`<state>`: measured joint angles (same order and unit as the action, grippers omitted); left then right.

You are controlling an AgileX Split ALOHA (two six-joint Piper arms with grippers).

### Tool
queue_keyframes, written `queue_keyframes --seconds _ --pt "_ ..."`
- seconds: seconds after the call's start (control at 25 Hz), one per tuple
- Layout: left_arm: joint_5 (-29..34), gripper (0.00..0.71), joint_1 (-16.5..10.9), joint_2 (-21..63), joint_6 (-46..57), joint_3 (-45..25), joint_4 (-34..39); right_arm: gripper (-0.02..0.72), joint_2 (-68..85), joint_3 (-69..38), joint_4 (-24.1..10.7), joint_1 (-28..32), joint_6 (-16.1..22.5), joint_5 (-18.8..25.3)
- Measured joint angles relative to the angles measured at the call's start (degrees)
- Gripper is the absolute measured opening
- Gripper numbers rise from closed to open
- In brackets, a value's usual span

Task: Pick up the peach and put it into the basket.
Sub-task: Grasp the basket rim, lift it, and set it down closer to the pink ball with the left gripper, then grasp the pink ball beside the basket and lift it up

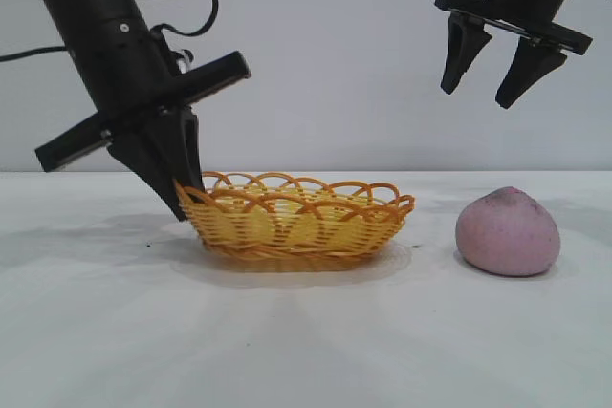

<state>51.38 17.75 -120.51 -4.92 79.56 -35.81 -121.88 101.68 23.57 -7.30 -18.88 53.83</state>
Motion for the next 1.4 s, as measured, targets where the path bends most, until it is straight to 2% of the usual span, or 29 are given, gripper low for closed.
queue_keyframes --seconds 0.08,0.12,0.2,0.36,0.48,0.52,0.68,0.72,0.8,1.0,1.24,1.32,1.4 --pt "-0.8 0.000 0.0 0.0 -0.2 0.0 -0.5 0.456 0.0 0.0 0.0 0.0 0.0 0.0" --pt "-1.0 0.066 0.0 0.0 -0.3 0.0 -0.5 0.456 0.0 0.0 0.0 0.0 0.0 0.1" --pt "-1.2 0.066 0.0 0.0 -0.5 0.0 -0.5 0.456 0.0 0.0 0.0 0.0 0.0 0.1" --pt "-0.8 0.276 0.0 0.0 -1.4 0.0 -0.5 0.456 0.0 0.0 0.0 0.0 0.0 0.2" --pt "0.3 0.402 0.0 0.0 -1.6 0.0 -0.5 0.456 0.0 0.0 0.0 0.0 0.0 0.4" --pt "1.1 0.421 0.0 0.0 -1.7 0.0 -0.5 0.456 0.0 0.0 0.0 0.0 0.0 0.4" --pt "4.6 0.405 0.0 0.7 -3.1 1.3 1.9 0.456 0.0 0.0 0.0 0.0 0.0 0.4" --pt "5.1 0.446 0.0 1.4 -3.2 2.0 3.1 0.456 0.0 0.0 0.0 0.0 0.0 0.6" --pt "6.0 0.430 0.0 3.1 -3.2 3.6 5.9 0.456 0.0 0.0 0.0 0.0 0.0 0.8" --pt "8.3 0.430 0.0 5.8 -2.7 8.1 19.1 0.456 0.0 0.0 0.0 0.0 0.0 1.5" --pt "10.2 0.430 0.0 5.8 -0.5 8.6 35.8 0.456 0.0 0.0 0.0 0.0 0.0 1.5" --pt "10.9 0.430 -0.8 5.8 0.3 8.7 38.3 0.456 0.0 0.0 0.0 0.0 0.0 1.5" --pt "11.6 0.430 -2.7 5.8 0.5 8.7 38.6 0.456 0.0 0.0 -0.1 0.0 0.0 1.5"
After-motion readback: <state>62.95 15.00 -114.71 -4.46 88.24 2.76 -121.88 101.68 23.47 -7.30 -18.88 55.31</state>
